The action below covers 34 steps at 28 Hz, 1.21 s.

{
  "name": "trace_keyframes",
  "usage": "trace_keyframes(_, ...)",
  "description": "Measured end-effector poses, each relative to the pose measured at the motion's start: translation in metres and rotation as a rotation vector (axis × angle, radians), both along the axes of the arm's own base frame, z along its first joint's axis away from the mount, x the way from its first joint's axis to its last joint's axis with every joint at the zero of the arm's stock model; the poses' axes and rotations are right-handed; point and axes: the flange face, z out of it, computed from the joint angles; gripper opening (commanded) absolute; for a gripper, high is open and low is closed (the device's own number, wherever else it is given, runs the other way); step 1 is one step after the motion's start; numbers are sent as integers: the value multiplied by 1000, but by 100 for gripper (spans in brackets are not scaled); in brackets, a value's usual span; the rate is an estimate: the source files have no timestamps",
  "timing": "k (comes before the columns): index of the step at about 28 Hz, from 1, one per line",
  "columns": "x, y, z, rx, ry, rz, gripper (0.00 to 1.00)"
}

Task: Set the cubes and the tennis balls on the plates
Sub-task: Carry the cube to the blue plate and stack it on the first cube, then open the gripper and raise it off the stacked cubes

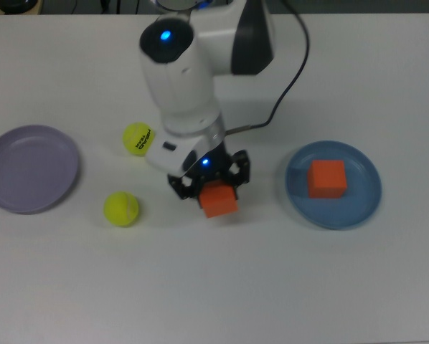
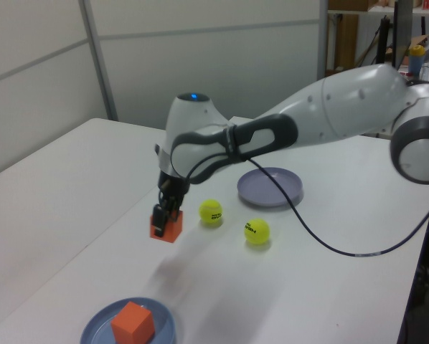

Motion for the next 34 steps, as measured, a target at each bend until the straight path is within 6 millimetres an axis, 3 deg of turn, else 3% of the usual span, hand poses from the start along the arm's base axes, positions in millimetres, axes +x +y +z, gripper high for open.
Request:
trace_keyframes(6,-37,72,39,44,10,30,0)
trace_keyframes(10,-63,121,39,11,18,34,0)
trace_keyframes(15,-90,169,30,-16,28,55,0)
trace_keyframes(22,-108,195,10,-56,42,66,0)
trace_keyframes(34,-107,198,-19,-83,69,66,0)
